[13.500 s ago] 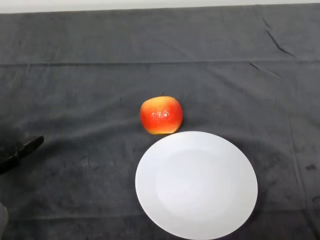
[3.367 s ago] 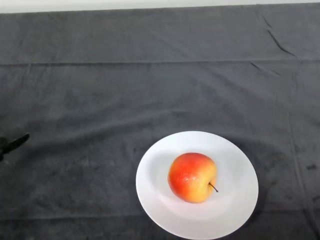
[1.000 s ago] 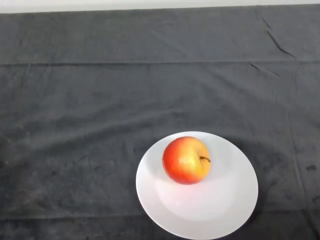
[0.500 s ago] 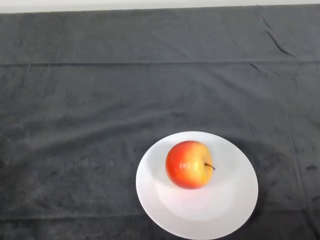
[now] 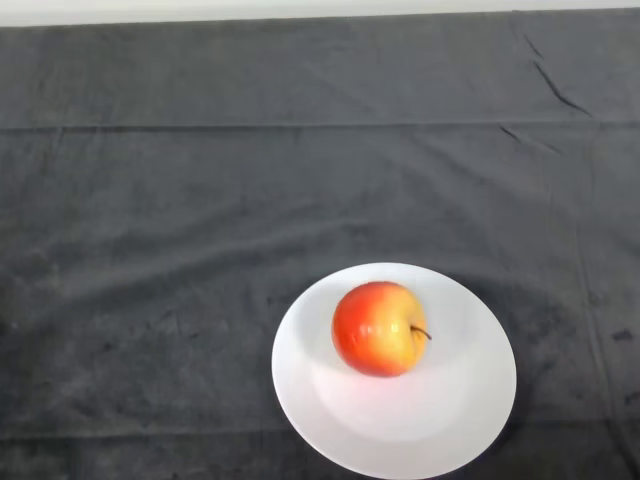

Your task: Move the apple to the plate

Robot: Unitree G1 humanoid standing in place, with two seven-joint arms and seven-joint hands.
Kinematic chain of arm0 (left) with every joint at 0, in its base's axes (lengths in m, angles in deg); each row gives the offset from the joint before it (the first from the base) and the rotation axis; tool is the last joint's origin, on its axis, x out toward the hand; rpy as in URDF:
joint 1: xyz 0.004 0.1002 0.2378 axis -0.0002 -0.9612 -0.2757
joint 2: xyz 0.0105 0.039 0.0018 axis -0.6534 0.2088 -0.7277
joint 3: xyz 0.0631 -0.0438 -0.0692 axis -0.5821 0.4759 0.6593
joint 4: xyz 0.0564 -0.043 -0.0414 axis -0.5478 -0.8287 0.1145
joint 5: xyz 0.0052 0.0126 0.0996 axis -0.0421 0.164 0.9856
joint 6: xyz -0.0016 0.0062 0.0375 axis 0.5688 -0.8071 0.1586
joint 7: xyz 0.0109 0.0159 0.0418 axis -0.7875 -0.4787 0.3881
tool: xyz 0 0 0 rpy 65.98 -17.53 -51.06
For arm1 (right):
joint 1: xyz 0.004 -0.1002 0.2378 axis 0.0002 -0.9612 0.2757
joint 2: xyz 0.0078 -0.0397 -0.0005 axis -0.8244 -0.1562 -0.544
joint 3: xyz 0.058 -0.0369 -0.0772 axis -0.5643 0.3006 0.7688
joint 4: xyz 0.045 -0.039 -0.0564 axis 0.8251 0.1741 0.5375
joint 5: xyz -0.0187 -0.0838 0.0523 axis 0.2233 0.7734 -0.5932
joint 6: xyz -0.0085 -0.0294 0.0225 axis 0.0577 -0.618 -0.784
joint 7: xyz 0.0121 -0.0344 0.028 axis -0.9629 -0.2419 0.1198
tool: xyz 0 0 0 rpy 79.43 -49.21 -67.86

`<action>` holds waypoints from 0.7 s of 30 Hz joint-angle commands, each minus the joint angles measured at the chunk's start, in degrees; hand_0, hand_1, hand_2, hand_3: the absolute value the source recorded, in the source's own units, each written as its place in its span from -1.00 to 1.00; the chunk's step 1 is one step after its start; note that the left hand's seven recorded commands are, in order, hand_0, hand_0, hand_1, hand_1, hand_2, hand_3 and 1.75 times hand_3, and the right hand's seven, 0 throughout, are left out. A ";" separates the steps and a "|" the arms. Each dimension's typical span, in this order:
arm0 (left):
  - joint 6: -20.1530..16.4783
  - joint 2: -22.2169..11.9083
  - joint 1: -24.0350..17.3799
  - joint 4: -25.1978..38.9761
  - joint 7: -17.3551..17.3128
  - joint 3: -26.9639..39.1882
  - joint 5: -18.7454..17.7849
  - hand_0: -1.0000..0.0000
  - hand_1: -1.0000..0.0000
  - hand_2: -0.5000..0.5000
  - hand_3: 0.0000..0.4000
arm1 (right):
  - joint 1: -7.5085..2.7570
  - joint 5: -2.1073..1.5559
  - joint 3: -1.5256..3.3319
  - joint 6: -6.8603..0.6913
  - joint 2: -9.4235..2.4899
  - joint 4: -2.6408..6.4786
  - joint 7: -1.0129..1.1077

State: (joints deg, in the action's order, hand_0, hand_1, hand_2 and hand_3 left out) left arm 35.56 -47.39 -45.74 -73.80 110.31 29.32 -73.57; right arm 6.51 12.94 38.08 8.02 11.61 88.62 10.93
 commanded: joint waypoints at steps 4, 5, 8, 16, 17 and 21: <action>0.80 -2.46 1.41 -1.28 0.17 2.53 0.70 1.00 1.00 0.00 -1.00 | -0.27 -0.95 -1.04 0.33 0.66 -0.08 0.17; 0.80 -2.45 1.44 -1.30 0.17 2.53 0.71 1.00 1.00 0.00 -1.00 | -0.27 -0.95 -1.04 0.33 0.66 -0.08 0.17; 0.78 -2.42 1.50 -1.32 0.20 2.51 0.76 1.00 1.00 0.00 -1.00 | -0.27 -0.95 -1.04 0.34 0.66 -0.08 0.17; 0.84 -2.39 1.66 -1.51 0.19 2.47 0.86 1.00 1.00 0.00 -1.00 | -0.27 -0.95 -1.04 0.34 0.66 -0.08 0.17; 0.84 -2.39 1.66 -1.51 0.19 2.47 0.87 1.00 1.00 0.00 -1.00 | -0.27 -0.95 -1.04 0.34 0.66 -0.08 0.17; 0.84 -2.40 1.64 -1.50 0.13 2.49 0.87 1.00 1.00 0.00 -1.00 | -0.27 -0.95 -1.04 0.34 0.66 -0.08 0.17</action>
State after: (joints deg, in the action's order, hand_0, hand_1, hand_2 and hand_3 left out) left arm 35.56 -47.39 -45.73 -73.80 110.30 29.34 -73.57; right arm 6.51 12.94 38.08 8.02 11.61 88.62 10.93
